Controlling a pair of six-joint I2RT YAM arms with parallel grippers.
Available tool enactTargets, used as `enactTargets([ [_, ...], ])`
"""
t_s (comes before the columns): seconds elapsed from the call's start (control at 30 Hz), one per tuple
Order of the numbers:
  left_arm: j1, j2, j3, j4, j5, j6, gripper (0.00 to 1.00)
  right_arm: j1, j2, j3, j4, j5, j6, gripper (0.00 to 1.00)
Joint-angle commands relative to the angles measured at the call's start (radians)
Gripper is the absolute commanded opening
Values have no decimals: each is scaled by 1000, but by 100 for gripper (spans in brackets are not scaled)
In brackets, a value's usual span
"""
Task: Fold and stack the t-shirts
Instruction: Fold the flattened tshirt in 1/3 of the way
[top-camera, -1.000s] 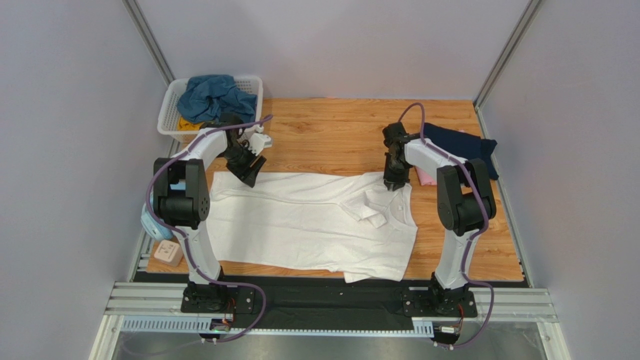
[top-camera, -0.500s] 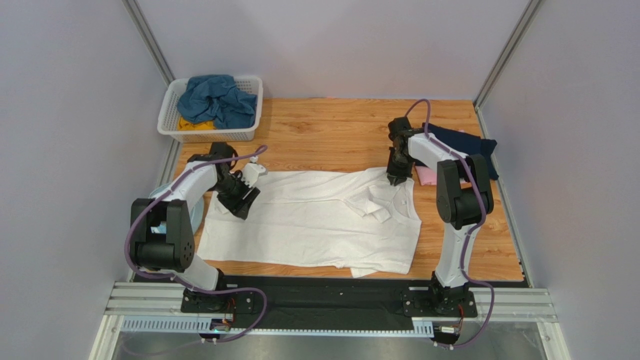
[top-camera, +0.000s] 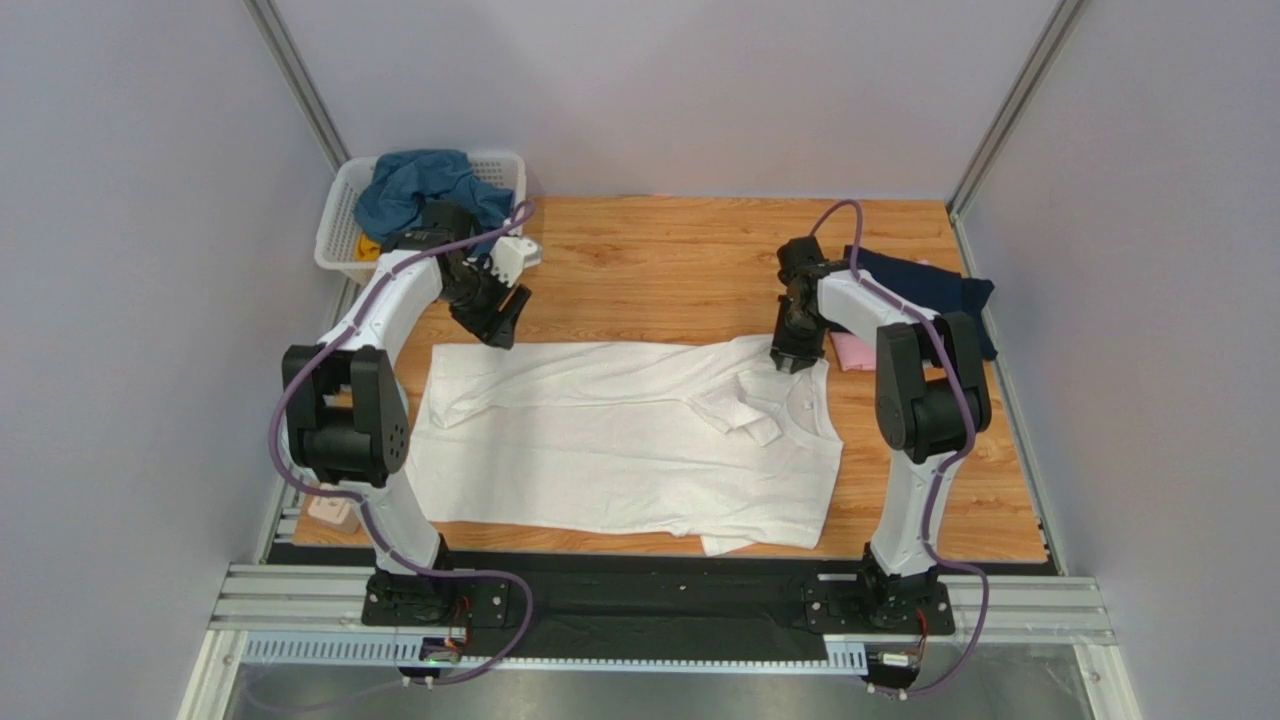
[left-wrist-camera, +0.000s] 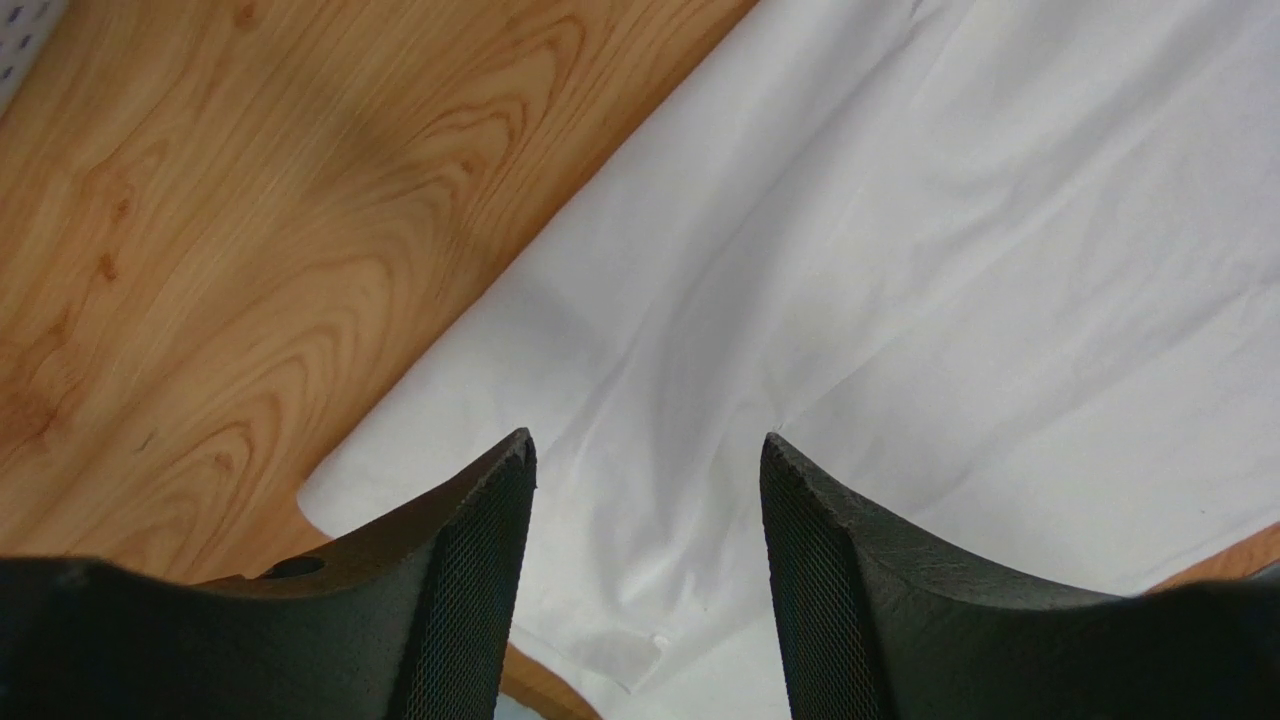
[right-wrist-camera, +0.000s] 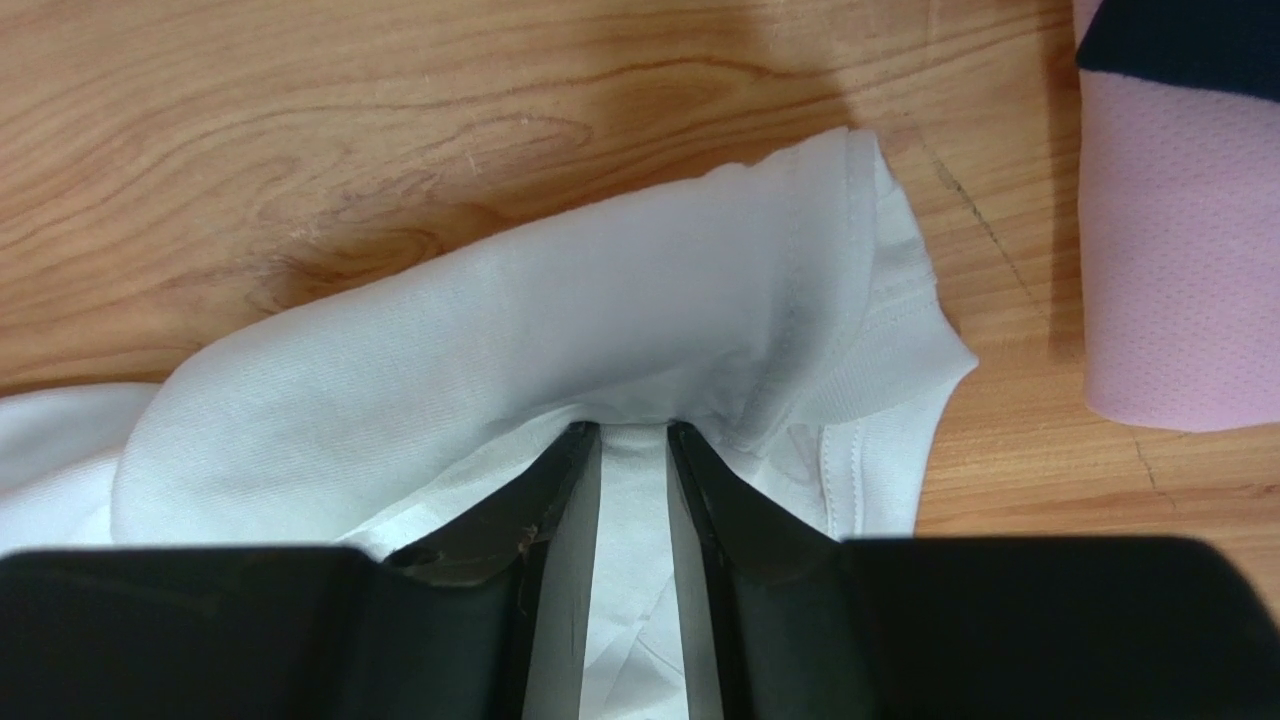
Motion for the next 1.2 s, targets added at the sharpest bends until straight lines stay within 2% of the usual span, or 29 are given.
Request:
enactTargets([
  [0.0,-27,77,41,-24,49,-35,63,-4,-114,-39,11,35,9,34],
  [0.1,-27,108,-2,-15,25,-12,63,-3,-226,-97,15,-28,28,34],
  [0.23,-27,71,-166,49,-30,23,63,15,-384,-214,18,-62,38,34],
  [0.43,-26,20,-268,86,-60,43,63,103,-568,-393,-6,-149,32,37],
  [0.63,-26,8,-239,72,-49,31,63,253,-596,-463,30,-122,-24,53],
  [0.83,-26,-13,-220,59,-66,40,63,391,-548,-428,8,152,-71,54],
  [0.93,-26,-10,-202,46,-80,51,64,501,-509,-388,-23,358,-111,54],
  [0.97,-26,-12,-197,46,-78,50,64,562,-489,-365,-46,498,-128,52],
  [1.07,-26,-9,-179,31,-60,43,64,627,-398,-340,-87,666,-182,52],
  [1.17,-26,-13,-176,28,-52,40,64,641,-377,-351,-45,641,-226,51],
])
